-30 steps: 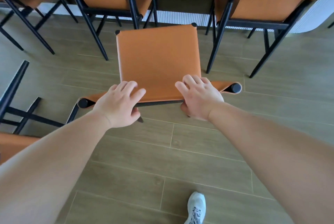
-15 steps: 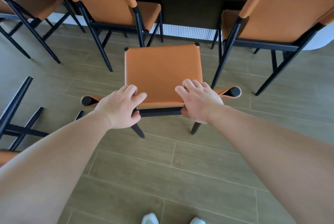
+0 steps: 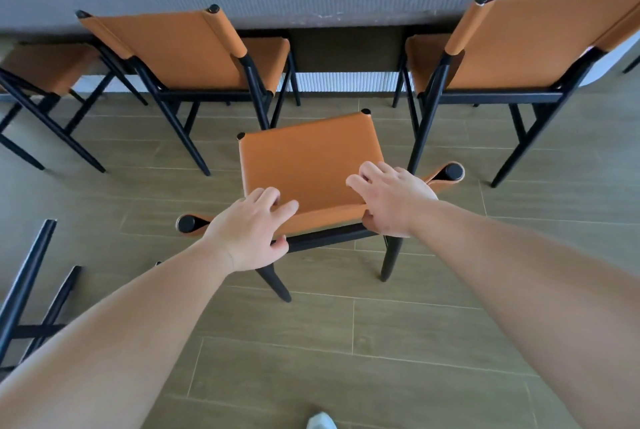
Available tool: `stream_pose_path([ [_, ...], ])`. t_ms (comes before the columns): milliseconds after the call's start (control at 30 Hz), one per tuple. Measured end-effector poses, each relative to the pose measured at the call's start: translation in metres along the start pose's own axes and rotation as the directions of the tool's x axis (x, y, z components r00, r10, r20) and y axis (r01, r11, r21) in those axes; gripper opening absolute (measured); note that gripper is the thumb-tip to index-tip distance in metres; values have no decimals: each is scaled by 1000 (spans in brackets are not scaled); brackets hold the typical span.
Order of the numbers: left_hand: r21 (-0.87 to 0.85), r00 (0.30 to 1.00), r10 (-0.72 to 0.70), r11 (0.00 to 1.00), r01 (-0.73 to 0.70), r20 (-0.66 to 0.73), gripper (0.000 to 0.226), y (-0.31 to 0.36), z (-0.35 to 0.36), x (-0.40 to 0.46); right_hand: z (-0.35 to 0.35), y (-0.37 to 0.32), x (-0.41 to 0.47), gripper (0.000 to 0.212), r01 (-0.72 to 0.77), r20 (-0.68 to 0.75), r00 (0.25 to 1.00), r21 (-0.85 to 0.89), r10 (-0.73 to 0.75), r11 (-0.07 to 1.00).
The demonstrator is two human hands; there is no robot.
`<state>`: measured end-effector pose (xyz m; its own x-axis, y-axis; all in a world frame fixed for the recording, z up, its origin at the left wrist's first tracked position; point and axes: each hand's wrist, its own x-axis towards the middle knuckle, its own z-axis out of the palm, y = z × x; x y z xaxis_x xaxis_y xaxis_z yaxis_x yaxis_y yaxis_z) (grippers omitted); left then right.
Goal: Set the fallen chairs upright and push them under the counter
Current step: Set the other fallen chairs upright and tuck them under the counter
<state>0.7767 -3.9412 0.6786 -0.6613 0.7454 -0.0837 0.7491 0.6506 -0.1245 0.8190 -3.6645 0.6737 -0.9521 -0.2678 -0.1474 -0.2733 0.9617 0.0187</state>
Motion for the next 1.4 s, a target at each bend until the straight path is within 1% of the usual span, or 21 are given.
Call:
stream_pose_path([
  [300,-16,1000,27,999,-27,-8,49,-11,4,12,2,7,14,42,-28,-28,999,23,29,999],
  [500,-2,991,52,999,-53,-126,57,-12,8,16,1,7,17,46,-54,-40,998,55,56,997],
  [600,-18,984,18,1000,-22,-180,57,-13,10,19,0,8,18,51,-64,-34,997,67,66,996],
  [667,-16,981,-6,1000,3,-196,55,-14,8,21,-3,7,20,53,-66,-28,997,49,67,997],
  [733,-8,977,20,1000,-22,-211,53,-15,7,21,-6,8,18,52,-58,-27,998,9,58,998],
  [800,37,968,51,998,-43,-244,53,-15,7,19,-7,8,14,47,-63,-28,998,-42,61,997],
  [833,60,967,28,998,-13,-254,53,-16,8,18,-7,10,11,44,-66,-28,998,-62,64,996],
  [933,66,947,-145,983,170,-287,48,-24,19,3,-8,22,5,45,-44,-3,999,-152,44,987],
  [967,75,935,-161,978,194,-315,44,-29,25,-4,-9,28,4,47,-42,5,999,-196,44,980],
  [1000,96,928,-141,978,185,-345,40,-34,29,-9,-11,35,3,49,-51,12,998,-232,55,971],
  [1067,143,920,-57,982,122,-388,35,-41,35,-14,-12,48,2,55,-73,26,996,-274,83,959],
  [1133,150,917,-6,986,72,-400,40,-42,36,-11,-9,55,2,58,-73,40,995,-274,87,959],
  [1233,138,920,10,989,48,-391,46,-40,35,-8,-6,58,4,60,-95,27,994,-225,104,970],
  [1400,103,928,-17,993,60,-372,43,-41,33,-7,-9,58,5,56,-180,18,983,-142,184,973],
])
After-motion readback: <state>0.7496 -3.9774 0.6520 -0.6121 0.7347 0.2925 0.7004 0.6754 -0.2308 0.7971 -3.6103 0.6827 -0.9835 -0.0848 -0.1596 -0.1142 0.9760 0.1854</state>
